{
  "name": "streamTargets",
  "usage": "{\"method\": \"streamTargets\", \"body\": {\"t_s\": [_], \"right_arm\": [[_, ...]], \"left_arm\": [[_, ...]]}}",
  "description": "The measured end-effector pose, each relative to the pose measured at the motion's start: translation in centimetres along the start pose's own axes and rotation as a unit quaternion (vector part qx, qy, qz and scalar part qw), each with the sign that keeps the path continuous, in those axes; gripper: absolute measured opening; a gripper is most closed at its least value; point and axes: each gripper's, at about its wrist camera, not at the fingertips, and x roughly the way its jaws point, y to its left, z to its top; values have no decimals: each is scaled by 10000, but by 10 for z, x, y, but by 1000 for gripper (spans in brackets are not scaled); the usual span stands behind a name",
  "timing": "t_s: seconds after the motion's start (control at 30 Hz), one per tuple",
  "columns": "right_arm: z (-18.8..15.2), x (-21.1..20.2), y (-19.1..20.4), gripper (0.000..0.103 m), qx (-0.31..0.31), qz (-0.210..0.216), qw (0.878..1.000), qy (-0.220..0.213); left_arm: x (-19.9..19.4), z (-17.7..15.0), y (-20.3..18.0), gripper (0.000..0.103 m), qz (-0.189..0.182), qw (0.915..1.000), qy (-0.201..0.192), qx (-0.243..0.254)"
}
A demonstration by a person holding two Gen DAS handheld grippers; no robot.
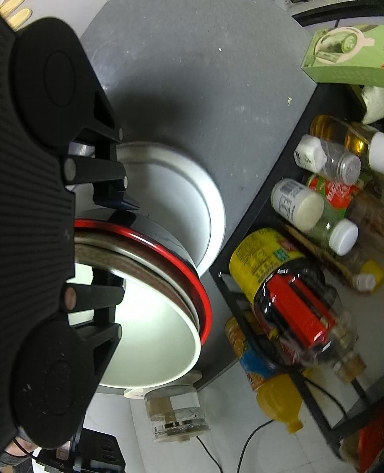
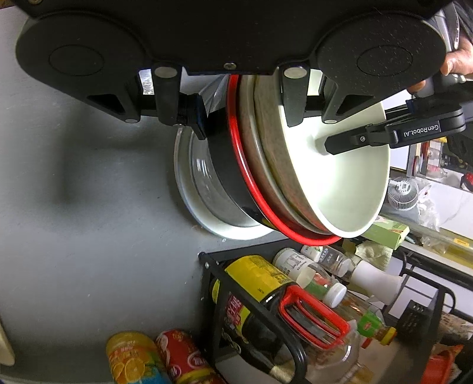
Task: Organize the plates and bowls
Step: 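Lift the nested bowls with both grippers and carry them over the plate stack, then lower the nested bowls onto the 'BAKERY' plate with both grippers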
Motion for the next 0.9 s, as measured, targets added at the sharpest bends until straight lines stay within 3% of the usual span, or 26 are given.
{"method": "streamTargets", "body": {"t_s": [0.37, 0.9], "right_arm": [[0, 21, 1, 32, 387, -43, 9991, 144], [-6, 30, -7, 33, 817, -83, 9966, 97]], "left_arm": [[15, 14, 24, 31, -12, 9997, 212, -87], [28, 19, 28, 32, -67, 9993, 380, -4]]}}
